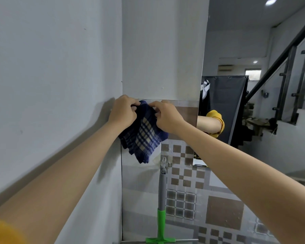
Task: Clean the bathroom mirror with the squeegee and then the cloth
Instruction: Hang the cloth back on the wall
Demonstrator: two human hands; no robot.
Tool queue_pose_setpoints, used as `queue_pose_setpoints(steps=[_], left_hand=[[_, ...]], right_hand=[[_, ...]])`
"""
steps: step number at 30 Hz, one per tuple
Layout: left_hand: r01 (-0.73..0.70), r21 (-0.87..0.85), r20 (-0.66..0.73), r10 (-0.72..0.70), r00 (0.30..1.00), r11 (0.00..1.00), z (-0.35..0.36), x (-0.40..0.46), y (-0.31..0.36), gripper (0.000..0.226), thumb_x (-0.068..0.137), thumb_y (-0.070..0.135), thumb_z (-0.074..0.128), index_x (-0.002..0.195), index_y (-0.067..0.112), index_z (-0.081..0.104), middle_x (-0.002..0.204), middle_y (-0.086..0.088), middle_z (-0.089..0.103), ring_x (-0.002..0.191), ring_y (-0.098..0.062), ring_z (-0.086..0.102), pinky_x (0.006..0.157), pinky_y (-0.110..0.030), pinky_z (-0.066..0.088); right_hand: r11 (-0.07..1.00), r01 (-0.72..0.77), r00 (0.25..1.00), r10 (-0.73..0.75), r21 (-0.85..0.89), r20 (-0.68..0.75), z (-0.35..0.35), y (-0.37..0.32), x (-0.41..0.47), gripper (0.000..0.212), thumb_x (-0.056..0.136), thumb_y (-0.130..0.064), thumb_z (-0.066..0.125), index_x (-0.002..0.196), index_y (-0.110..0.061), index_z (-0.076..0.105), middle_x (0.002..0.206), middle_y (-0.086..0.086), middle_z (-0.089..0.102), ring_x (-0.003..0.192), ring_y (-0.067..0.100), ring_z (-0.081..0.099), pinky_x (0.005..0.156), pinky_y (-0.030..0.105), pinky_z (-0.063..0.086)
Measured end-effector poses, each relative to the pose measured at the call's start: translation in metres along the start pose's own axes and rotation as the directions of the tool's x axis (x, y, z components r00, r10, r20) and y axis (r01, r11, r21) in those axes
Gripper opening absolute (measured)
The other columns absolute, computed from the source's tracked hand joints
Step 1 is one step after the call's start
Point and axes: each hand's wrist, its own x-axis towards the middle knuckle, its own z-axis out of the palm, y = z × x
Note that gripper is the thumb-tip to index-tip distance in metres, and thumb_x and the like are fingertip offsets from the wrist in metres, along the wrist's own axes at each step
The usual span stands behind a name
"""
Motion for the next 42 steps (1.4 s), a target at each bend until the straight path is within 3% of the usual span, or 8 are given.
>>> queue_pose_setpoints(steps=[5,9,12,16,22,27,31,42], left_hand=[[-0.002,0.04,0.114,-0.002,0.993,0.999,-0.006,-0.005,0.001,0.036,0.087,0.003,0.055,0.12,0.016,0.06,0.125,-0.013,0.05,0.11,-0.027,0.052,0.088,-0.025,0.038],[0.05,-0.036,0.17,-0.043,0.985,0.998,-0.009,-0.008,0.004,0.045,0.081,-0.005,0.054,0.119,0.018,0.059,0.114,-0.011,0.061,0.102,-0.025,0.057,0.081,-0.029,0.046],[0.027,-0.02,0.128,-0.025,0.991,0.999,-0.01,-0.006,0.003,0.045,0.08,-0.008,0.051,0.118,0.015,0.062,0.115,-0.01,0.06,0.102,-0.025,0.058,0.086,-0.032,0.049],[-0.068,0.122,0.04,0.063,0.997,0.99,-0.021,0.008,0.0,0.05,0.081,-0.013,0.048,0.122,0.013,0.061,0.11,-0.015,0.051,0.095,-0.028,0.053,0.085,-0.031,0.046],[-0.078,0.218,0.077,0.063,0.995,0.973,-0.016,0.012,0.001,0.053,0.082,-0.014,0.047,0.127,0.014,0.056,0.11,-0.013,0.046,0.098,-0.027,0.048,0.083,-0.028,0.043],[-0.066,0.114,0.048,0.061,0.997,0.991,-0.004,-0.006,-0.014,0.052,0.082,-0.014,0.045,0.124,0.014,0.059,0.11,-0.012,0.05,0.099,-0.025,0.05,0.085,-0.024,0.042],[-0.006,0.025,0.024,0.005,1.0,1.0,-0.006,-0.012,-0.016,0.044,0.084,-0.01,0.046,0.12,0.01,0.062,0.117,-0.013,0.053,0.094,-0.014,0.047,0.08,-0.011,0.033],[0.094,-0.29,0.064,-0.078,0.995,0.952,-0.024,-0.036,0.031,0.035,0.091,0.004,0.048,0.122,0.014,0.059,0.121,0.002,0.06,0.119,-0.017,0.052,0.093,-0.023,0.036]], right_hand=[[0.987,-0.102,0.994,0.097,0.122,0.042,0.001,-0.01,-0.001,0.037,0.092,-0.01,0.047,0.128,-0.015,0.052,0.119,0.013,0.057,0.111,0.03,0.051,0.093,0.04,0.046],[0.931,-0.169,0.983,0.182,0.323,-0.007,0.002,-0.016,-0.004,0.026,0.09,-0.005,0.052,0.114,-0.015,0.056,0.087,0.002,0.065,0.078,0.017,0.058,0.058,0.02,0.042],[0.927,-0.155,0.979,0.192,0.341,-0.075,0.002,-0.016,-0.004,0.024,0.09,-0.001,0.052,0.108,-0.016,0.061,0.074,-0.001,0.06,0.063,0.009,0.052,0.048,0.016,0.037],[0.987,0.011,0.972,0.027,0.161,-0.233,-0.006,-0.01,0.006,0.032,0.093,-0.001,0.044,0.113,-0.013,0.066,0.099,0.014,0.058,0.079,0.02,0.052,0.06,0.013,0.037],[0.999,0.051,0.984,-0.05,-0.002,-0.172,-0.004,-0.007,0.019,0.032,0.09,0.002,0.049,0.114,-0.01,0.067,0.101,0.015,0.046,0.09,0.034,0.051,0.082,0.042,0.051],[0.99,0.004,0.985,0.021,0.14,-0.174,0.007,-0.002,0.003,0.037,0.092,0.0,0.044,0.117,-0.015,0.066,0.1,0.01,0.048,0.084,0.021,0.047,0.077,0.023,0.039],[0.97,-0.038,0.981,0.082,0.239,-0.176,0.012,0.001,-0.002,0.037,0.091,0.0,0.042,0.115,-0.014,0.066,0.109,0.008,0.067,0.097,0.022,0.058,0.077,0.022,0.041],[0.922,-0.116,0.966,0.192,0.369,-0.176,-0.008,-0.019,-0.034,0.037,0.094,-0.009,0.047,0.13,-0.012,0.054,0.125,0.004,0.063,0.113,0.016,0.058,0.087,0.02,0.041]])
